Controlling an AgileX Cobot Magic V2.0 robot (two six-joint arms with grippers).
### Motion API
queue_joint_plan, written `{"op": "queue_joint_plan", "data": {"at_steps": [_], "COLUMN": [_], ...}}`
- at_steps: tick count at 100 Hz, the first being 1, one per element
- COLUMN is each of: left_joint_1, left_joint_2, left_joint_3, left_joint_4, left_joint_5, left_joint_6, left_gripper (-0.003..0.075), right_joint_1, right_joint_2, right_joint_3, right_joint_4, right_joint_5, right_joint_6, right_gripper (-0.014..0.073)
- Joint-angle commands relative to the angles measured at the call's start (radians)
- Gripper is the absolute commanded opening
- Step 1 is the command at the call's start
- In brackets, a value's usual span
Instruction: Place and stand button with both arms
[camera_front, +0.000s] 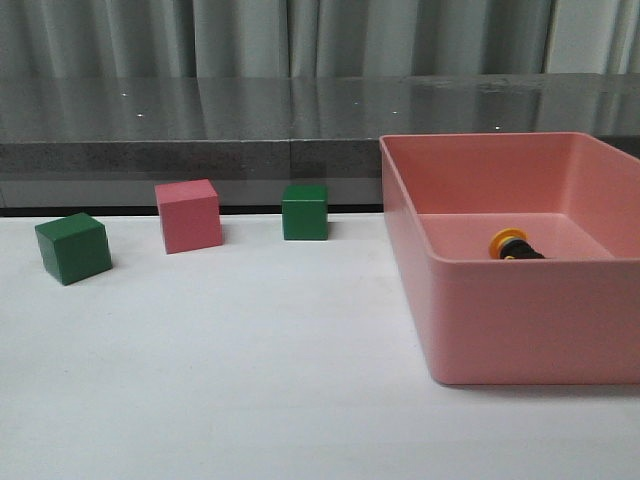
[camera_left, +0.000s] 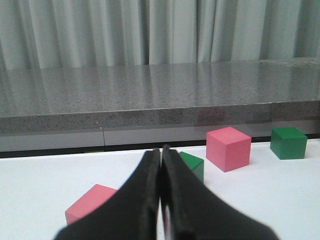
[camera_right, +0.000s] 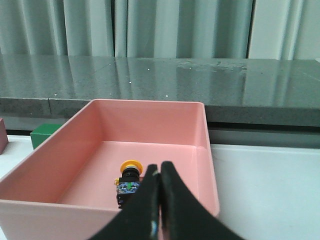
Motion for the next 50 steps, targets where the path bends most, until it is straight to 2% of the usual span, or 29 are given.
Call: {"op": "queue_joint_plan", "data": {"at_steps": [1, 16, 33, 40, 50], "left_joint_1": [0.004, 0.004, 0.004, 0.004, 0.004], "left_joint_2": [-0.031, -0.031, -0.031, -0.031, -0.031], "left_joint_3": [0.046, 0.046, 0.046, 0.046, 0.046], "left_joint_4": [0.0, 0.0, 0.0, 0.0, 0.0], "left_joint_5": [-0.076, -0.076, -0.076, -0.076, -0.076], "left_joint_6": [-0.002, -0.002, -0.002, -0.002, -0.002], "left_gripper": [-0.002, -0.002, -0.002, -0.002, -0.002], "right_joint_1": [-0.004, -0.004, -0.004, -0.004, -0.004], "right_joint_2": [-0.022, -0.022, -0.007, 0.029, 0.124], "right_joint_3": [-0.017, -0.022, -0.127, -0.208, -0.352], "right_joint_4": [-0.012, -0.012, 0.021, 0.062, 0.071], "right_joint_5": [-0.096, -0.111, -0.034, 0.032, 0.219], "right_joint_6": [-0.001, -0.001, 0.005, 0.005, 0.005], "right_gripper": [-0.0069, -0.0069, -0.0069, -0.0069, -0.0069]}}
